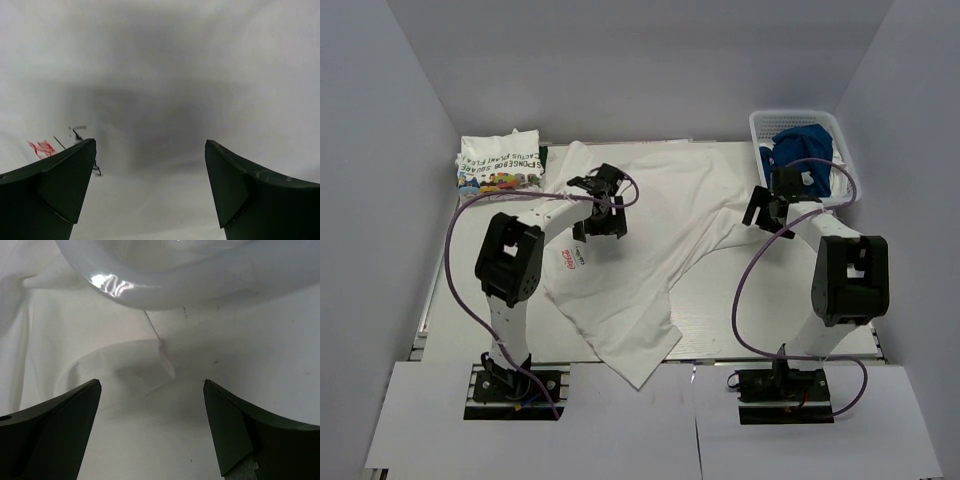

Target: Fold and stack the t-shirts

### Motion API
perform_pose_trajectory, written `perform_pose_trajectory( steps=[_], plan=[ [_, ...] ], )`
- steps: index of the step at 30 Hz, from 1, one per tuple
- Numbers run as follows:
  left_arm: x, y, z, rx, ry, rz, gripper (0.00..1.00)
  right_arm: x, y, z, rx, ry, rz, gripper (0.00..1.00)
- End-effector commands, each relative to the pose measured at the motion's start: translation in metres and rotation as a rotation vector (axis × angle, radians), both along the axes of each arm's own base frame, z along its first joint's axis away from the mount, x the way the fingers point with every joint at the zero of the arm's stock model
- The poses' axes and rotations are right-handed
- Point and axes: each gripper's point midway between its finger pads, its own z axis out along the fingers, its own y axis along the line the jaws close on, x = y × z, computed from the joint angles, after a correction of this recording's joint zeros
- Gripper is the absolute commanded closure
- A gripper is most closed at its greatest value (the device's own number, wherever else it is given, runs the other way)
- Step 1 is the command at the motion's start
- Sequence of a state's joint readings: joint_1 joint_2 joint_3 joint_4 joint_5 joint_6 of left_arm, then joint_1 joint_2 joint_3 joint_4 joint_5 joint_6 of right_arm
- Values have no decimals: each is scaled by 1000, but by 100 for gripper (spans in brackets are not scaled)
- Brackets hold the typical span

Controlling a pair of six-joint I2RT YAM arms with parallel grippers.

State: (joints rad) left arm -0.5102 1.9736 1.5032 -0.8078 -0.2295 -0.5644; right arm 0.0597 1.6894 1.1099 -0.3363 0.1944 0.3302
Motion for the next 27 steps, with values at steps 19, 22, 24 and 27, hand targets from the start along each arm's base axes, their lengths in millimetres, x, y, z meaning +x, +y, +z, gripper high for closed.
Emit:
perform_pose_trajectory(
  steps=[19, 22, 24, 27],
  plan=[
    [75, 42, -39, -20, -35, 53, 0, 15, 2, 9, 18, -108, 134, 65],
    [85, 47, -44, -29, -44, 33, 0, 6, 5, 7, 31, -99, 144, 82],
    [92, 43, -49, -33, -49, 9, 0, 0, 9, 4, 45, -89, 156, 89],
    [122, 47, -52, -69, -83, -6, 0, -21, 10, -7, 63, -48, 140, 98]
  ],
)
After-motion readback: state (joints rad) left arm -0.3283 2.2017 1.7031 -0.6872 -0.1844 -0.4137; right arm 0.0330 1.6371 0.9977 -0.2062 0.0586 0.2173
